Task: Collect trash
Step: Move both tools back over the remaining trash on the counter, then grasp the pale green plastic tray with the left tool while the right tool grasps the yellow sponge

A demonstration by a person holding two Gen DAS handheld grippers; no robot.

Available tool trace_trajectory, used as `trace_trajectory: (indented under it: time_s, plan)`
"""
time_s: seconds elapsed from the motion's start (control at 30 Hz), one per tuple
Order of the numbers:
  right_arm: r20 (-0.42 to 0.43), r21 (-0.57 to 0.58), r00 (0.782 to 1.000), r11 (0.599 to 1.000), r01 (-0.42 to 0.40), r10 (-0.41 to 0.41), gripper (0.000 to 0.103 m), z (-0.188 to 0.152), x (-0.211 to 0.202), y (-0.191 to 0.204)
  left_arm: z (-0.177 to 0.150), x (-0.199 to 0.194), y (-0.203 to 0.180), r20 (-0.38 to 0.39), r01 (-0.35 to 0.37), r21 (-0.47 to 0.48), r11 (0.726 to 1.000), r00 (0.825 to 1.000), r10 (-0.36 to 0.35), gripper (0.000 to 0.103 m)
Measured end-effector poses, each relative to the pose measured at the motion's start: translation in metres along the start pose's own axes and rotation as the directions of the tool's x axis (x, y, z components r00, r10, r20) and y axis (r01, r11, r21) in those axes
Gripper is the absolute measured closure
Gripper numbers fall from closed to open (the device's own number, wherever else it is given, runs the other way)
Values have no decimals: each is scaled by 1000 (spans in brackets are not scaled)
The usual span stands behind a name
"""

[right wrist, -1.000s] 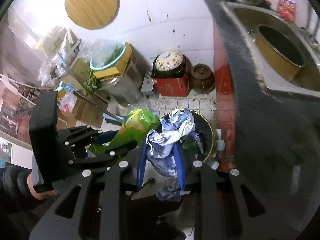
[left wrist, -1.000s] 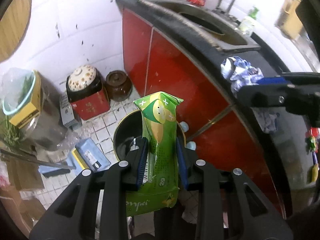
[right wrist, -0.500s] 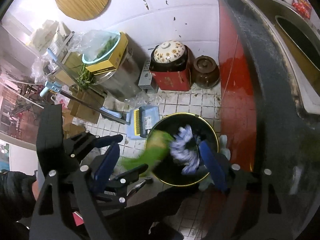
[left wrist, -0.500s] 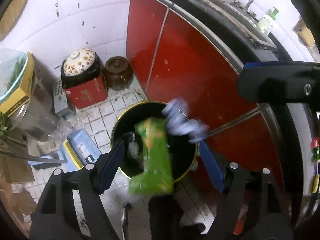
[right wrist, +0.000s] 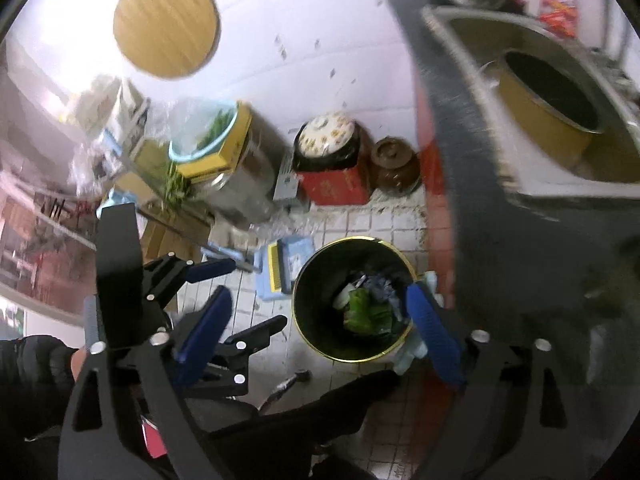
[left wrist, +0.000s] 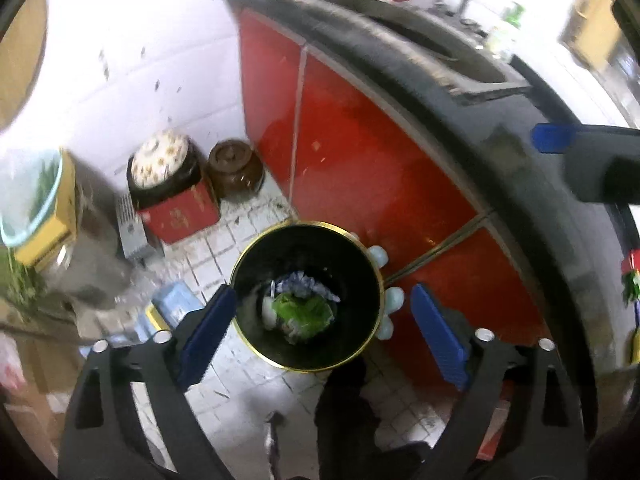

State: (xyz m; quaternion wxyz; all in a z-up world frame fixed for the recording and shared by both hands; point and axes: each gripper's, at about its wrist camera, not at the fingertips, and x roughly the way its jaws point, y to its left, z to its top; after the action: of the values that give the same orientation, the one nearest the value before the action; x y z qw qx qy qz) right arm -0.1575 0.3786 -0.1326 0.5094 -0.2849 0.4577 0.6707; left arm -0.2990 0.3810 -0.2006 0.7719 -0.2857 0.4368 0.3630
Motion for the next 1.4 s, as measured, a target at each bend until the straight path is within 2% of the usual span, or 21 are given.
trace_trajectory:
  time_s: [0.07,0.2,0.3,0.37,0.43,0.5,0.53,0.57,0.6,0.63,0.67,0.7,0.77,0.83,0.93,1.0,1.07,1.3,1.4]
  plan:
    - [48,34,998,999,30,-31,9,-14,-38,-8,10,-16,-23,21,6,36,999,1000,-7,7]
    - [137,112,982,987,118,-133,7,-54,-114,-26,27,-48,-91,62,86,157,984,993,-97,7]
    - [186,200,947,954,224,-261,7,-100,-173,-43,31,-65,-147,75,150,276,949,981,-177,7]
    - [206,287,910,911,296,-360,7,-138,-212,-56,30,-77,-196,73,209,378,902,964,-254,7]
    - [202,392,865,847,359,-460,7,-181,-248,-72,23,-89,-249,53,276,482,832,938,-341,7]
    - [184,482,827,782,395,-532,7,-219,-274,-82,17,-96,-287,35,312,550,775,918,-394,7]
    - [171,545,799,731,410,-576,7,-246,-293,-88,10,-102,-313,14,339,593,730,903,-430,7]
    - [158,584,781,695,419,-604,7,-263,-304,-91,3,-107,-336,-9,360,632,686,889,-458,7]
    - [136,633,758,645,428,-637,7,-287,-317,-95,-2,-110,-352,-25,373,656,656,879,-475,7]
    - [117,666,744,607,433,-658,7,-305,-326,-100,-11,-115,-374,-49,391,691,608,865,-500,7]
    - [88,714,720,547,436,-688,7,-330,-339,-102,-19,-119,-390,-68,402,716,572,854,-515,7]
    - [67,746,703,504,436,-708,7,-346,-347,-102,-28,-125,-409,-88,409,746,526,843,-531,7]
    - [29,806,678,419,418,-734,7,-383,-360,-102,-46,-135,-437,-112,413,789,455,825,-554,7]
    - [-19,850,654,332,409,-756,7,-417,-370,-101,-61,-142,-453,-137,416,817,399,813,-566,7]
    - [-58,893,645,249,375,-762,7,-447,-375,-96,-79,-148,-474,-172,421,843,335,801,-574,7]
    - [-73,908,642,215,359,-764,7,-457,-374,-94,-89,-149,-484,-190,420,855,304,799,-570,7]
    - [-83,917,641,193,349,-763,7,-467,-374,-90,-90,-146,-488,-199,416,864,284,800,-566,7]
    - [-90,934,662,169,316,-744,7,-475,-367,-99,-84,-127,-500,-226,409,884,228,799,-558,7]
    - [-96,940,672,154,303,-734,7,-479,-364,-106,-77,-110,-510,-240,400,895,194,802,-547,7]
